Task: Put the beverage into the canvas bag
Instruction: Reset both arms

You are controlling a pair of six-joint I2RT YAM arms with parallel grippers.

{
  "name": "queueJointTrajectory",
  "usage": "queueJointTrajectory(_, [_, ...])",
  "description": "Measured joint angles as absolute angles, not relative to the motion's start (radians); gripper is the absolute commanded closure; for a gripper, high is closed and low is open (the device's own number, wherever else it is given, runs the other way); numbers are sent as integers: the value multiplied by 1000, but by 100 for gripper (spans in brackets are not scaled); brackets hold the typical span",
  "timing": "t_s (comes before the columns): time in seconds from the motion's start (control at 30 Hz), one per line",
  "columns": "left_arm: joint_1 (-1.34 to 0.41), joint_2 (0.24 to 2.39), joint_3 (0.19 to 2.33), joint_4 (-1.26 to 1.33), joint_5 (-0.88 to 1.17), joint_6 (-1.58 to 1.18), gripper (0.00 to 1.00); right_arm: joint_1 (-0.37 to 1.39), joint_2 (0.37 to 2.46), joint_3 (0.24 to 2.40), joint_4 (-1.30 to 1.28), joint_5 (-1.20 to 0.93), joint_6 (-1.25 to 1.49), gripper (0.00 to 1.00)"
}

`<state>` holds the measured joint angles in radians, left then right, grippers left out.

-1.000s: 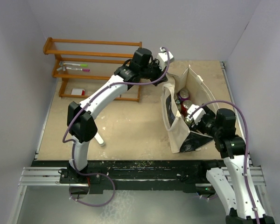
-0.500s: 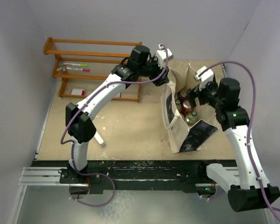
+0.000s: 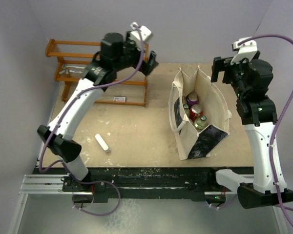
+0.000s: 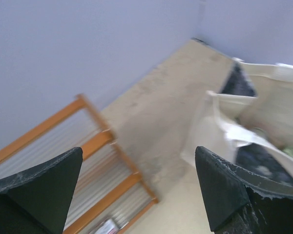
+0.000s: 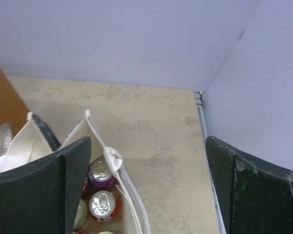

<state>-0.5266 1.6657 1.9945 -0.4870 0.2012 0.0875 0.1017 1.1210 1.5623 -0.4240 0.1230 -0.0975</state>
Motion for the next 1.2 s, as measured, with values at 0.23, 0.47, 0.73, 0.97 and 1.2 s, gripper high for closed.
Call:
queueJointTrajectory(0.23, [-387, 1525, 1920, -540, 58, 110, 1, 99, 1168, 1648, -518, 253, -60, 0])
queueJointTrajectory(0.47, [-392, 1478, 1808, -655, -38, 195, 1, 99, 1165, 1719, -605, 213, -59, 0])
queueJointTrajectory(0.73, [-330, 1351, 1785, -783, -14, 203, 1, 97, 1159, 1829, -717, 139, -152, 0])
queueJointTrajectory(0.97, [-308, 1165, 1719, -691, -58, 220, 1, 98, 1114, 1831, -726, 95, -190, 0])
queueJointTrajectory(1.2, [-308, 1110, 1524, -521, -52, 215, 1, 84, 993, 1675, -641, 147, -152, 0])
